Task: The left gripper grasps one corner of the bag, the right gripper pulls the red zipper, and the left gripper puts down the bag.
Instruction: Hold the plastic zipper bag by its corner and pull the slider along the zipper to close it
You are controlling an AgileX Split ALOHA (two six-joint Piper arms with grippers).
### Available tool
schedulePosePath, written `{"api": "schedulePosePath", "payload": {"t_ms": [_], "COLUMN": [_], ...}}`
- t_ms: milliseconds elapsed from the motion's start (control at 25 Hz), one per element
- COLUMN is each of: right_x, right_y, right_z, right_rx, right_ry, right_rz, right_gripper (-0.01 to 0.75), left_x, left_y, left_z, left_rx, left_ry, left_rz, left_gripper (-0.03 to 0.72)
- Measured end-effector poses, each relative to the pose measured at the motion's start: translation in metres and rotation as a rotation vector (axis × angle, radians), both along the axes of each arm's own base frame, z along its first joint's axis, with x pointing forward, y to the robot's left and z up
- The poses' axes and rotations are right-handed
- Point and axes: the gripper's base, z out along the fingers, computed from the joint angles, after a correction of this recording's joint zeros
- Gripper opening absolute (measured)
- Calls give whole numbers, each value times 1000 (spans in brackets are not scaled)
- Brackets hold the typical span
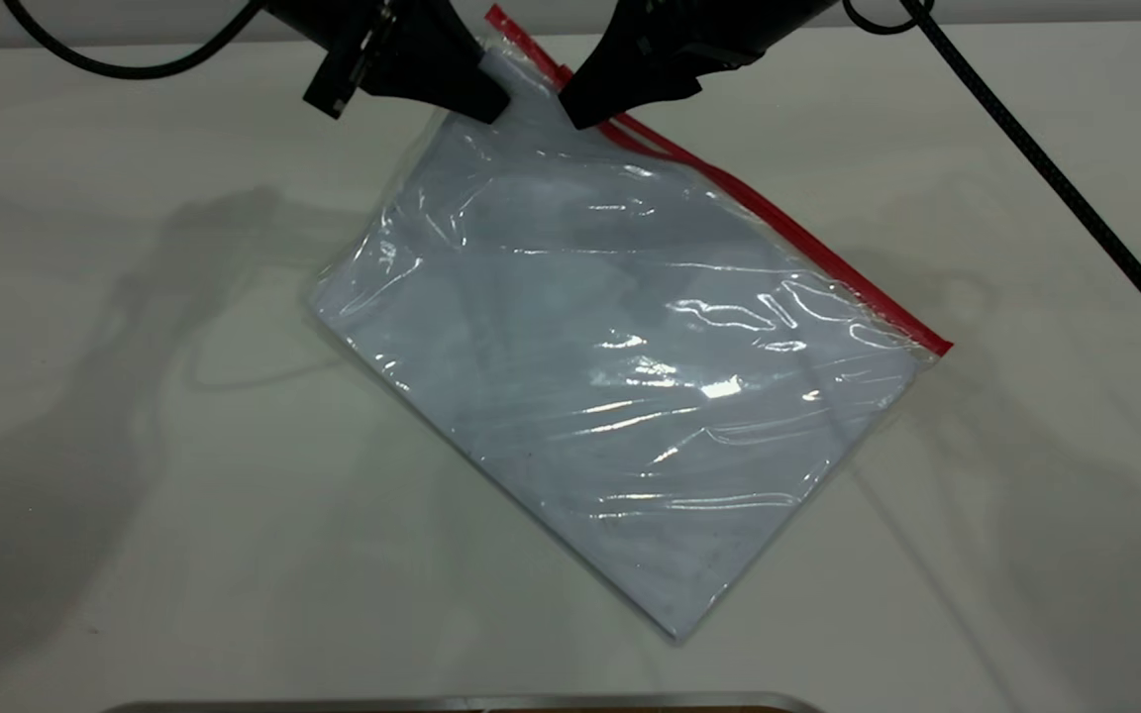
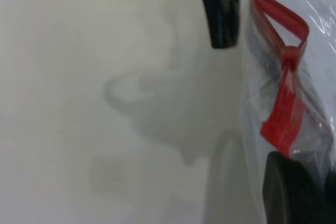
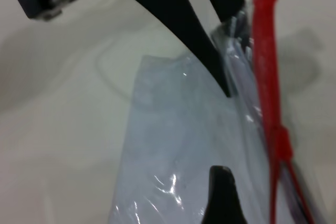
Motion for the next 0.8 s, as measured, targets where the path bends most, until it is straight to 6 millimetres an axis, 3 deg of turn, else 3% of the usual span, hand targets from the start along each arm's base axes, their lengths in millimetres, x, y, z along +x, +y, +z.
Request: {"api": "schedulePosePath", "payload": {"t_ms": [280, 640, 800], "right_x": [2, 5, 5], "right_y": [2, 3, 3], "right_z": [3, 6, 6], "right_rx": [36, 75, 76], "right_ry": [-7, -17, -24], "right_rz": [-23, -49, -48], "right_gripper": [544, 283, 225], "left_x": [0, 2, 3], "left_y": [0, -2, -4], "left_z": [0, 0, 2], "left_rx": [-4, -38, -66], "left_ry": [-5, 6, 12], "left_rz": [2, 27, 46], "left_gripper": [53, 53, 53]}}
